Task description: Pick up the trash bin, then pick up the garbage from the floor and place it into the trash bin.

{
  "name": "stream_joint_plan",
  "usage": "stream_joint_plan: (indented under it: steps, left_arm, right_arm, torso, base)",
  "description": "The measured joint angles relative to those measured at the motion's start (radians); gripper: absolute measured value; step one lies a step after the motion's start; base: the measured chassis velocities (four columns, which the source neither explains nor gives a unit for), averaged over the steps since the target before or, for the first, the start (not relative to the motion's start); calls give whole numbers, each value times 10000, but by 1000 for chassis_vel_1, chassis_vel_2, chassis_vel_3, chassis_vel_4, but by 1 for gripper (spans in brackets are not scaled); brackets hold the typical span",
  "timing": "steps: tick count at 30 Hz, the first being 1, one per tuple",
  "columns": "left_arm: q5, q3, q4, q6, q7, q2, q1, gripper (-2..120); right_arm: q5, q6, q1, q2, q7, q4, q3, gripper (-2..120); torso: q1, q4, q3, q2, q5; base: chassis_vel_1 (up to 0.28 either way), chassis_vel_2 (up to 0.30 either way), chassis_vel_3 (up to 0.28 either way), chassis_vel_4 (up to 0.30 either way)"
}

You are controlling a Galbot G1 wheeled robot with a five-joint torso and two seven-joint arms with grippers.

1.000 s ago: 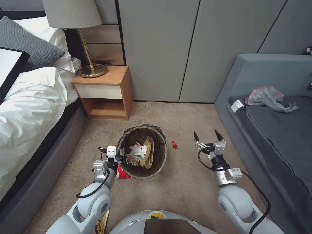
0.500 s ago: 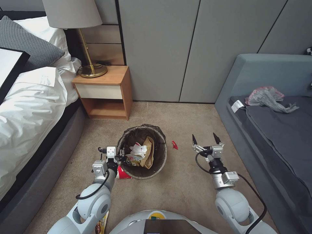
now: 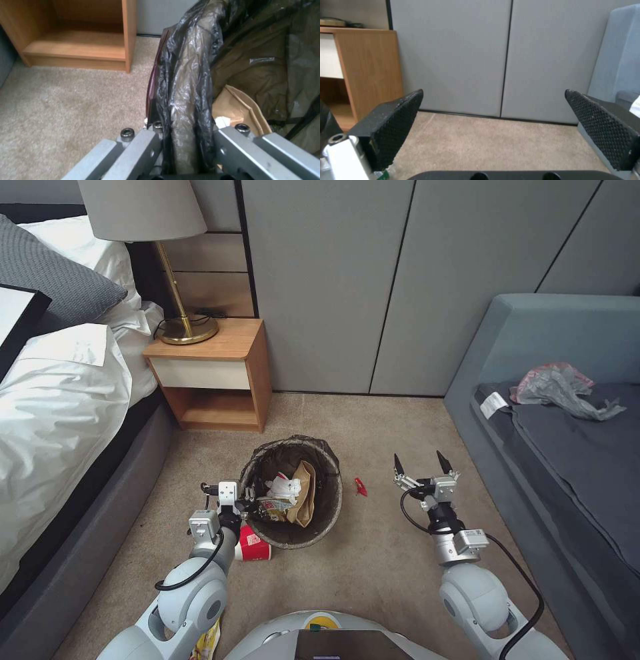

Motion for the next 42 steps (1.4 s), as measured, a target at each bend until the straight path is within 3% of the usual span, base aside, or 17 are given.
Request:
stream_joint_plan:
  steps: [25,32,42]
  left_arm:
    - [4,-39,8,-17,-1,-2,-28,0]
    - [4,-110,32,-36,-23,-14,4,0]
    - [1,-210,5,-43,-80,-16,98,0]
  right_arm:
    - [-225,0,487,21,326,-308,-237,100]
    - [299,3,994,-503,147,-813,-499,100]
    - [2293,-456,2020,-1626,-827,-1700,-1337,100]
  torso:
    - [0,-1,0,0,-1]
    - [0,-1,0,0,0]
    - [0,-1,0,0,2]
  base:
    - [-43,38,45,-39]
    - [0,0,0,0]
    - [0,0,0,0]
